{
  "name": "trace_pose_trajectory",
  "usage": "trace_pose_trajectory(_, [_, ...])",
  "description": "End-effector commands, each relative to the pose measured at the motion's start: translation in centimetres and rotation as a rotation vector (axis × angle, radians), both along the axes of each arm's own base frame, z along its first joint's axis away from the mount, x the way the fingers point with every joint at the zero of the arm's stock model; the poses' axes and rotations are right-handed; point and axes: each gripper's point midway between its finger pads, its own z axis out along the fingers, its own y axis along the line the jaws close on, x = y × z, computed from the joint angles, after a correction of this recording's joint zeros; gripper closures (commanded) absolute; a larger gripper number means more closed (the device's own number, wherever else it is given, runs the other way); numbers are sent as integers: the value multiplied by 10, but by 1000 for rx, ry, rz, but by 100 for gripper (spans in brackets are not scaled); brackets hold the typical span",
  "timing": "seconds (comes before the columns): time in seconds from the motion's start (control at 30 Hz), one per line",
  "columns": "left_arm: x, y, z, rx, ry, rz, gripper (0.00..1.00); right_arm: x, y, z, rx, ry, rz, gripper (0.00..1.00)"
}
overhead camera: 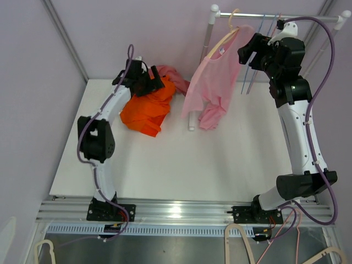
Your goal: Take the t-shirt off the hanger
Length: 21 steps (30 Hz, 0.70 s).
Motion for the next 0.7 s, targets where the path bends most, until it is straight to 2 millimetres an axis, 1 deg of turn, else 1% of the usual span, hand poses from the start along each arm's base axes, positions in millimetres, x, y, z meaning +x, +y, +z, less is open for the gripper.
trace_pose_trajectory(0.0, [16,-20,-10,-154,92,-60,0,-14,-5,30,-10,-84,-22,21])
trace_pose_trajectory(0.03, [21,-9,-30,-199,171,-22,1,-14,-6,29,-12,-81,-23,21])
trace_pose_trajectory(0.07, [38,-3,-47,-228,224,18,0,-15,-7,28,-16,-80,-26,21])
trace_pose_trajectory(0.1, [22,12,-75,-245,398,111,2,-15,-7,27,-21,-78,-26,21])
trace_pose_trajectory(0.13, [23,37,-89,-243,457,189,4,-15,-7,26,-21,-75,-24,20])
trace_pose_trajectory(0.17, [23,61,-101,-173,478,303,4,-15,-7,25,-23,-74,-24,20])
trace_pose_trajectory(0.2, [14,78,-104,-143,511,405,4,-15,-7,24,-24,-74,-24,21])
trace_pose_trajectory(0.23, [9,100,-106,-105,519,510,4,-15,-7,22,-26,-71,-24,20])
trace_pose_trajectory(0.27, [-1,128,-113,-16,519,638,4,-15,-7,23,-22,-78,-24,20])
trace_pose_trajectory(0.3, [-10,141,-99,-31,500,720,4,-14,-6,22,-14,-77,-21,20])
trace_pose_trajectory(0.33, [-22,148,-101,-17,510,765,4,-11,-3,19,-10,-73,-14,21])
trace_pose_trajectory(0.37, [-28,165,-94,28,478,852,4,-9,-1,19,-3,-74,-7,21])
trace_pose_trajectory(0.4, [-35,170,-90,27,470,907,4,-7,2,18,0,-71,4,21])
trace_pose_trajectory(0.43, [-38,173,-70,18,419,917,4,-2,12,16,-3,-68,30,21])
trace_pose_trajectory(0.47, [-38,175,-60,23,385,919,4,0,17,15,-8,-67,41,21])
trace_pose_trajectory(0.5, [-37,172,-47,24,360,916,4,3,22,14,-13,-68,51,21])
trace_pose_trajectory(0.53, [-37,170,-31,20,330,906,4,4,33,13,-19,-67,82,21])
trace_pose_trajectory(0.57, [-37,167,-21,35,311,874,3,9,40,13,-22,-66,96,21])
trace_pose_trajectory(0.6, [-35,164,-4,40,272,863,3,12,44,14,-24,-69,105,21])
trace_pose_trajectory(0.63, [-31,151,20,28,209,815,2,13,54,15,-25,-69,125,21])
trace_pose_trajectory(0.67, [-29,143,34,43,170,755,2,19,59,16,-32,-71,132,21])
